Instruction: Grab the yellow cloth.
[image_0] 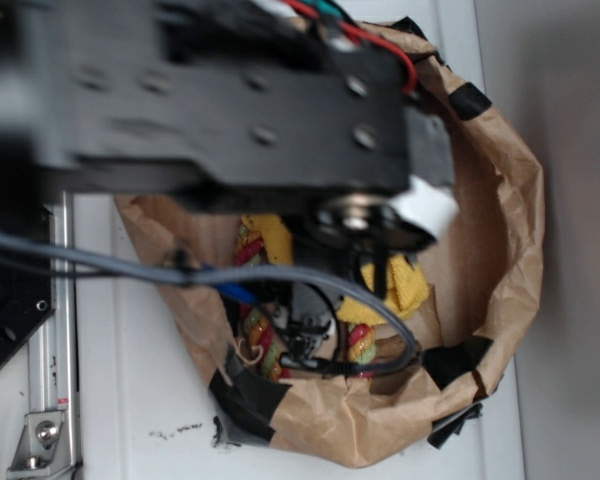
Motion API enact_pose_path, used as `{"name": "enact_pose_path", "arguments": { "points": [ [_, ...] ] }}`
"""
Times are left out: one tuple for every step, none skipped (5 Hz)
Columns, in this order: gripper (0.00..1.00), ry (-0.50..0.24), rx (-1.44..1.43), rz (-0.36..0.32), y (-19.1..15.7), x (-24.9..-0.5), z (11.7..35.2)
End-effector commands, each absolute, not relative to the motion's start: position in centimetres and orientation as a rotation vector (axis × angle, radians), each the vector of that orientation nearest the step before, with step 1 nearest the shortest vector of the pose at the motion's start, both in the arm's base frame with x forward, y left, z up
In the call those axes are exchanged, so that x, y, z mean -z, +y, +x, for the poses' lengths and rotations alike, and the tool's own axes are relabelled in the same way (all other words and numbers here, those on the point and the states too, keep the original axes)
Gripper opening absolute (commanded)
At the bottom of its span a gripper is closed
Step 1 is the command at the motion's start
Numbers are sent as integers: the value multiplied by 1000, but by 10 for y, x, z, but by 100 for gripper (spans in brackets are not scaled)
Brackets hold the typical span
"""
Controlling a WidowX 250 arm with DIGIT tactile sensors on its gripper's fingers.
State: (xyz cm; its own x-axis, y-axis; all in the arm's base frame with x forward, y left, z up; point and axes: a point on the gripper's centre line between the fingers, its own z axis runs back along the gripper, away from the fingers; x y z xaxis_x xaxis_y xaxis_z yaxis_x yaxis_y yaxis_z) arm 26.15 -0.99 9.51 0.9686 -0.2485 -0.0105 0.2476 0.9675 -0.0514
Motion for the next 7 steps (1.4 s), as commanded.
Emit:
{"name": "enact_pose_path", "arguments": {
  "points": [
    [100, 46, 434, 88, -17, -49, 259],
    [0, 43, 385, 46, -4, -40, 261],
    [0, 57, 345, 47, 1, -39, 266],
    [0, 59, 331, 62, 5, -35, 266],
    [0, 77, 325, 91, 3, -28, 261],
    [0, 11, 239, 105, -6, -72, 262],
    [0, -126, 114, 51, 12, -122, 242]
  ]
}}
